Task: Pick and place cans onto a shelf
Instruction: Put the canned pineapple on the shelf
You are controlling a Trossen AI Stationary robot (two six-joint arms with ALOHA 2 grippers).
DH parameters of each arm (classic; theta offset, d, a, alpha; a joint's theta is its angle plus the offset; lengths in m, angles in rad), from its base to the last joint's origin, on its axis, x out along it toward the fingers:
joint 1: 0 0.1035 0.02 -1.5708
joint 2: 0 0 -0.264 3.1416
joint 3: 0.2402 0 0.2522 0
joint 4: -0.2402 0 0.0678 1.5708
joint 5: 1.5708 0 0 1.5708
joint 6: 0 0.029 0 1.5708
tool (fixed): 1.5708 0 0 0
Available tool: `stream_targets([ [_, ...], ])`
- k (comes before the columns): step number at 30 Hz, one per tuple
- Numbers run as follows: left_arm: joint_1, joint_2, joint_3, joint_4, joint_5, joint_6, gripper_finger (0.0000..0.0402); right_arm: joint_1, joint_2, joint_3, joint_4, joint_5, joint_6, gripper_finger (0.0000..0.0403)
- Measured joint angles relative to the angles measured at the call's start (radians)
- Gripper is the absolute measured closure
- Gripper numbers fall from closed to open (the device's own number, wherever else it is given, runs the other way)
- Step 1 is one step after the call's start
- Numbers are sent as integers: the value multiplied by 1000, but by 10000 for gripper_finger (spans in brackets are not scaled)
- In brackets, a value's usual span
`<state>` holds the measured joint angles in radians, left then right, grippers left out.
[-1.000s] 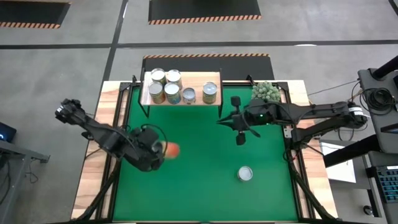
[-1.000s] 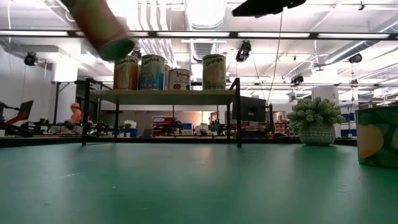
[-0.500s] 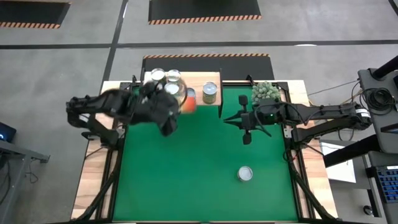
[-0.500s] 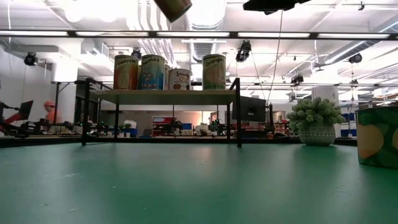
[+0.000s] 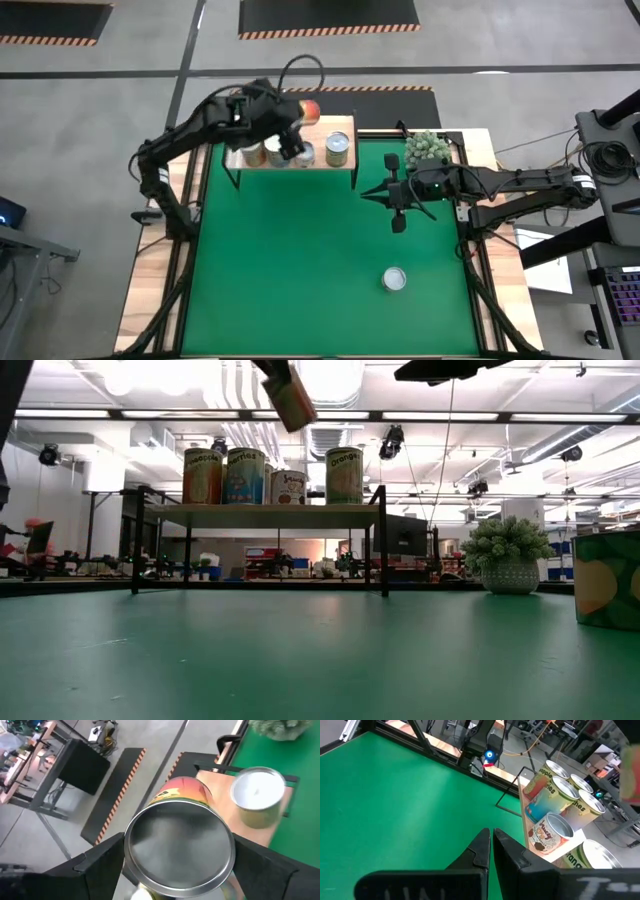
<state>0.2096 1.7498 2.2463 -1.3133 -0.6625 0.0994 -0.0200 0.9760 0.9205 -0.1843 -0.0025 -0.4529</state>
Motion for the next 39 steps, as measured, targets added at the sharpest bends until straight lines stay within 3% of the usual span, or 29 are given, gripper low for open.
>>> stream_targets([
  [7, 139, 74, -1, 110, 152, 115, 95, 0, 0, -2, -5, 0, 16, 394],
  [15, 225, 159, -3, 125, 262, 129, 95, 0, 0, -2, -23, 1, 26, 394],
  [39, 251, 288, -3, 128, 289, 173, 89, 0, 0, -3, -27, 3, 34, 394],
])
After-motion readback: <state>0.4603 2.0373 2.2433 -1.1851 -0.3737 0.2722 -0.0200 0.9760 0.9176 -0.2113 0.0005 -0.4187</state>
